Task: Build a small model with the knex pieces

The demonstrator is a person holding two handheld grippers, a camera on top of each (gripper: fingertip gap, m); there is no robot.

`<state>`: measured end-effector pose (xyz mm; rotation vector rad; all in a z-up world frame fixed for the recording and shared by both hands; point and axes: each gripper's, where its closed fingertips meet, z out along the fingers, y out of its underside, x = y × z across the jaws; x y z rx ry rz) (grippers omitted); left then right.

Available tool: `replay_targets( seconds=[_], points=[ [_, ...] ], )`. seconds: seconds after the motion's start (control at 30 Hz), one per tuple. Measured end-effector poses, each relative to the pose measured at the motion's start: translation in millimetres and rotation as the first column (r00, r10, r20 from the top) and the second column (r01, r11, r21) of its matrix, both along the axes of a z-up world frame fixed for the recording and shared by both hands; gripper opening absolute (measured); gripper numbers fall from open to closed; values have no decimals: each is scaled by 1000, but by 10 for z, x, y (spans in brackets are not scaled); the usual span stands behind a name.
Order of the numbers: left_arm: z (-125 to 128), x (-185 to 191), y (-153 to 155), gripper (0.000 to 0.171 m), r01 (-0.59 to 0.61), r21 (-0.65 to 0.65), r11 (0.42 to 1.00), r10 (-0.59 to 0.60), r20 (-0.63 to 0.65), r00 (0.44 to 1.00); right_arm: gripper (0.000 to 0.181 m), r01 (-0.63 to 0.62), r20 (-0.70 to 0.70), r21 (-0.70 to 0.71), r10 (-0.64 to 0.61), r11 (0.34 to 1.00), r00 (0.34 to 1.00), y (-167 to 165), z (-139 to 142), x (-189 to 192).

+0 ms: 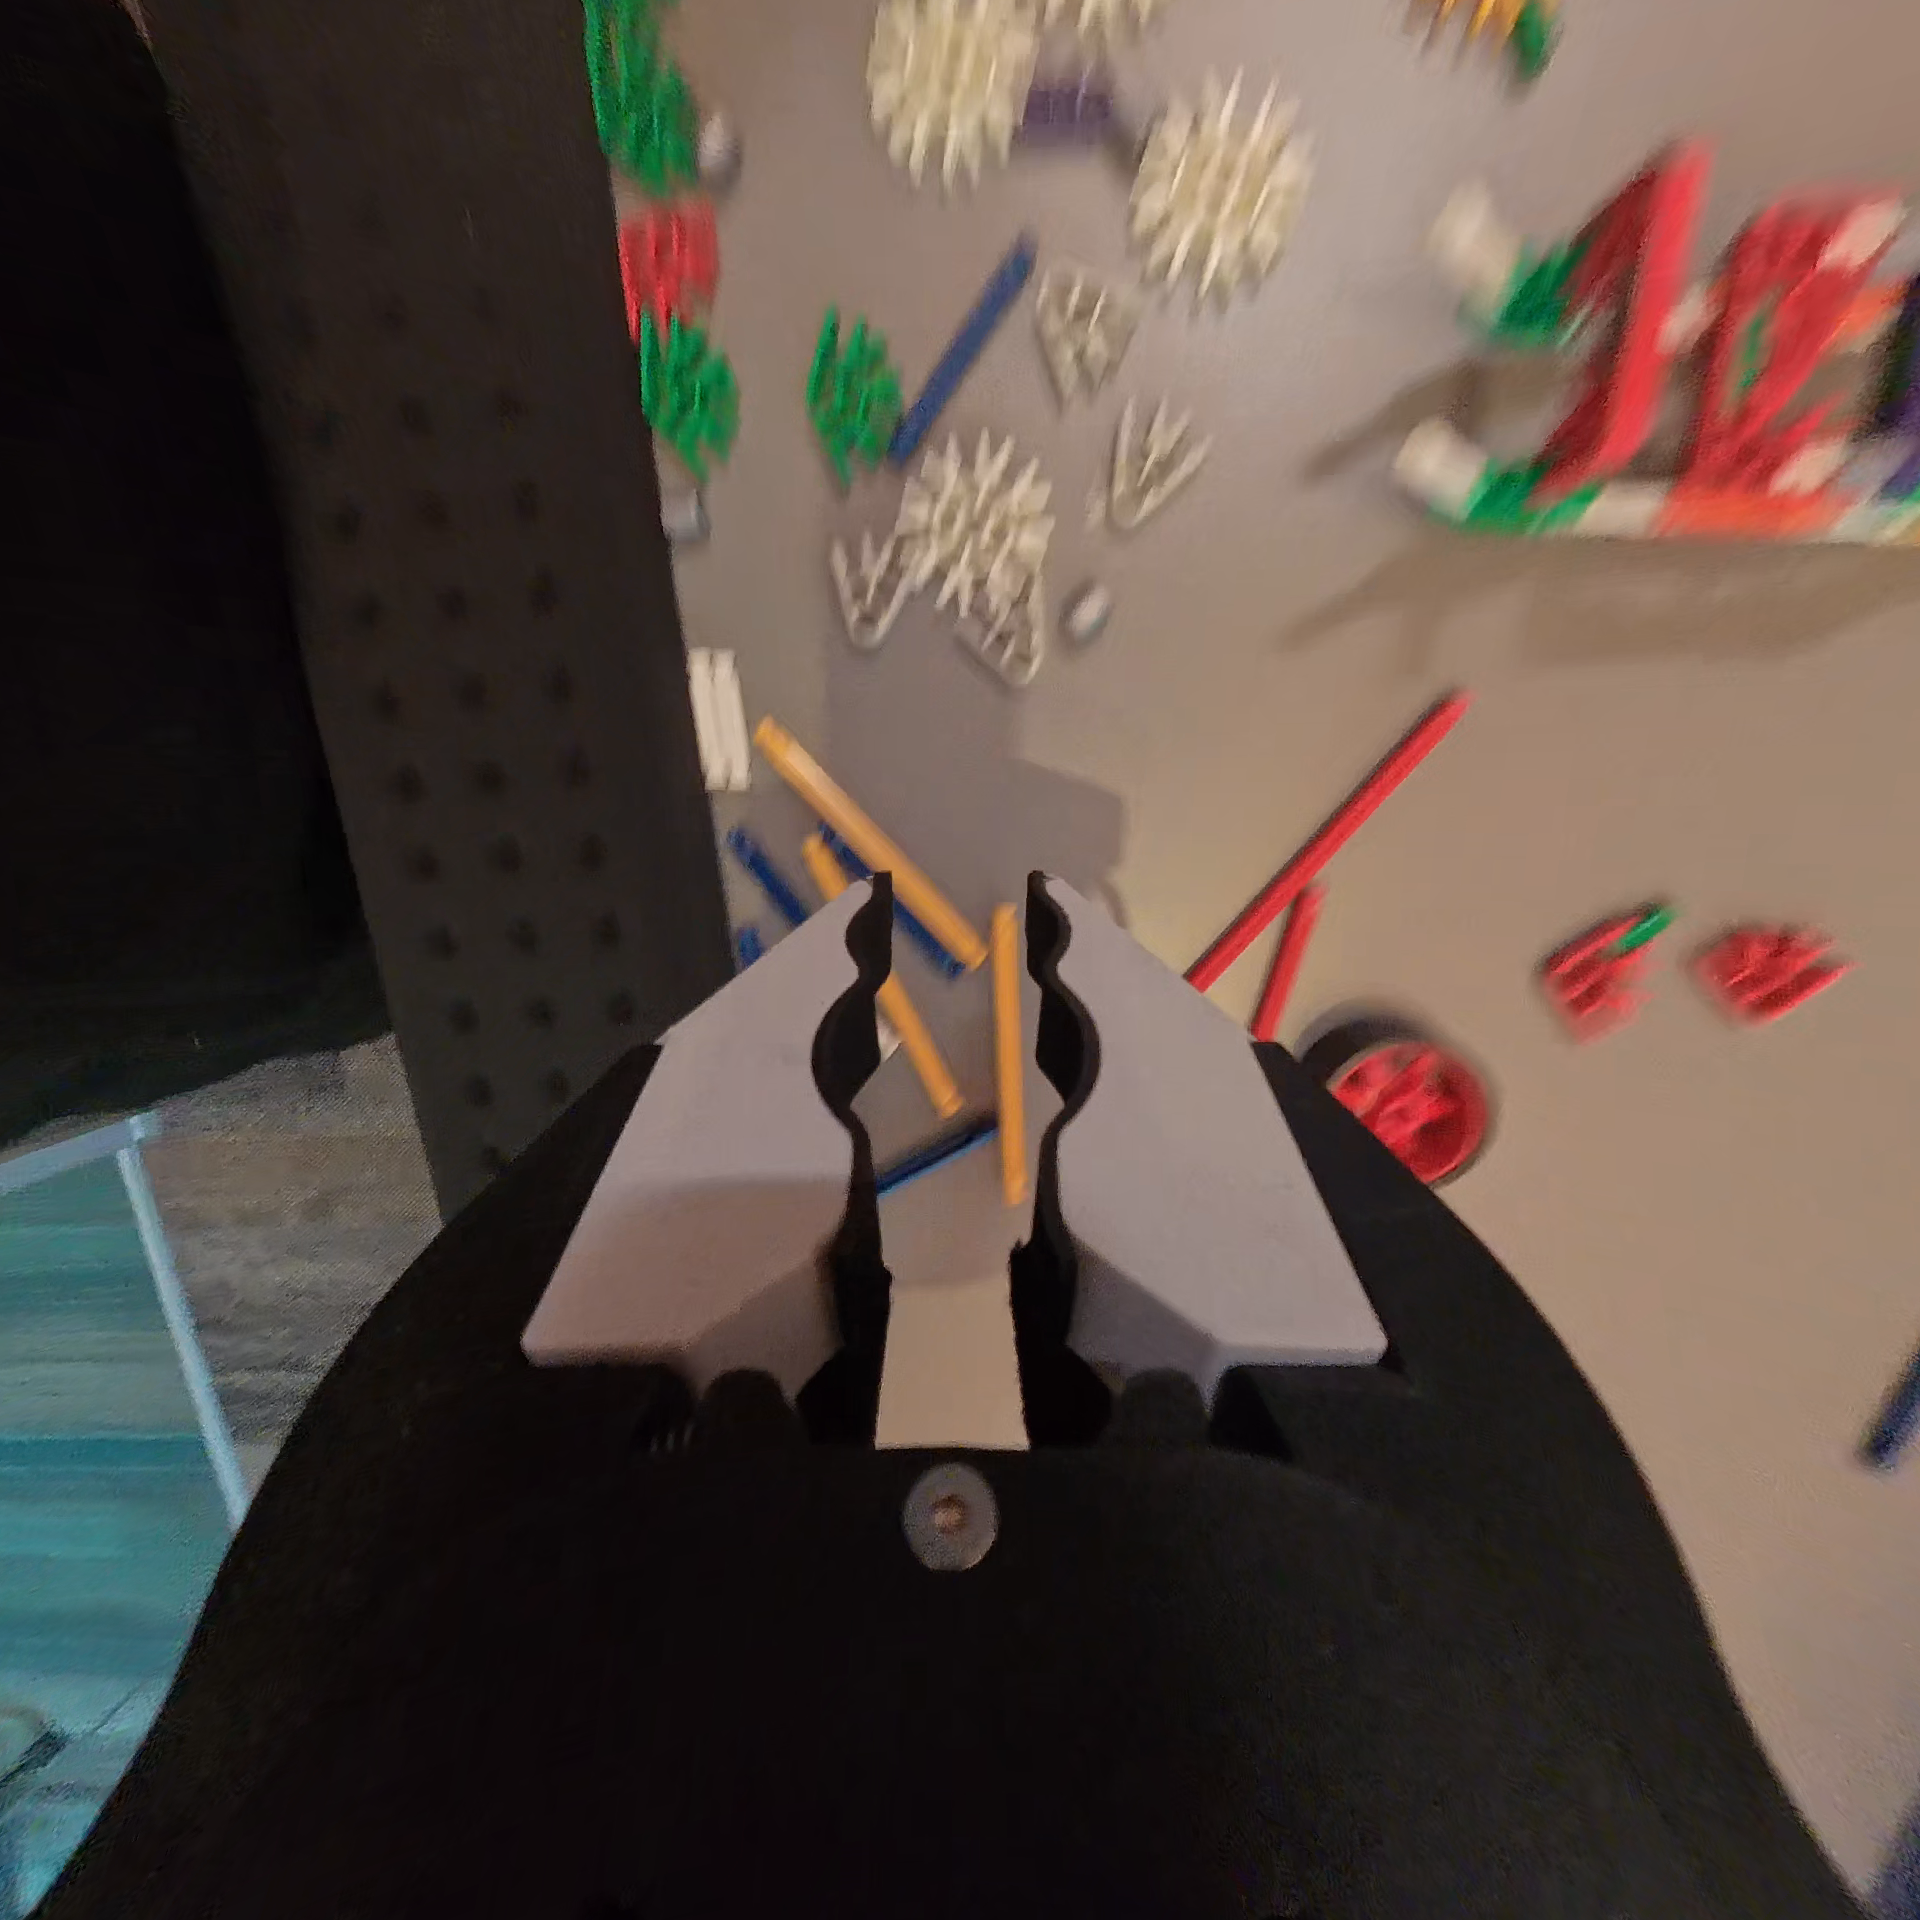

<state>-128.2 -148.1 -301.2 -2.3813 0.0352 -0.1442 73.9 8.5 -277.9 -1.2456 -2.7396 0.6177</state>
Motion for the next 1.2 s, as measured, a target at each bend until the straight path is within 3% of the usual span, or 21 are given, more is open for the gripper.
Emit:
replay_targets(
  seconds=[0.13,0.23,0.4,0.53,0.7,0.8,1.0,1.07,1.2],
  points=[
    [-126,342,132,35,82,-35,996,-81,29,996,23,81,16,-39,-80,996,997,-58,-259,388],
    [-124,571,239,33,158,-25,987,-157,30,987,22,101,-93,-59,-106,993,990,-256,-276,223],
    [-125,759,329,34,194,-48,980,-194,12,981,22,124,-128,-150,-143,981,981,-592,-389,-136],
    [-134,765,200,33,161,-75,984,-161,10,987,22,66,-140,-198,-95,978,986,-862,-403,-286],
    [-197,482,-144,34,4,-107,994,-6,-23,1000,23,71,-153,-203,-104,977,983,-833,-402,-289],
    [-174,359,-198,40,-69,-80,994,67,-27,997,24,93,-157,-202,-126,975,980,-754,-403,-257],
    [-65,629,362,36,34,-21,999,-36,-72,997,25,128,-175,-234,-171,964,970,-746,-367,-285],
    [-153,720,550,27,16,-58,998,-18,-31,999,25,130,-189,-241,-178,962,966,-756,-331,-307],
    [-368,817,682,29,-53,-136,989,54,8,998,22,135,-216,-248,-190,959,958,-743,-287,-313]
  ],
)
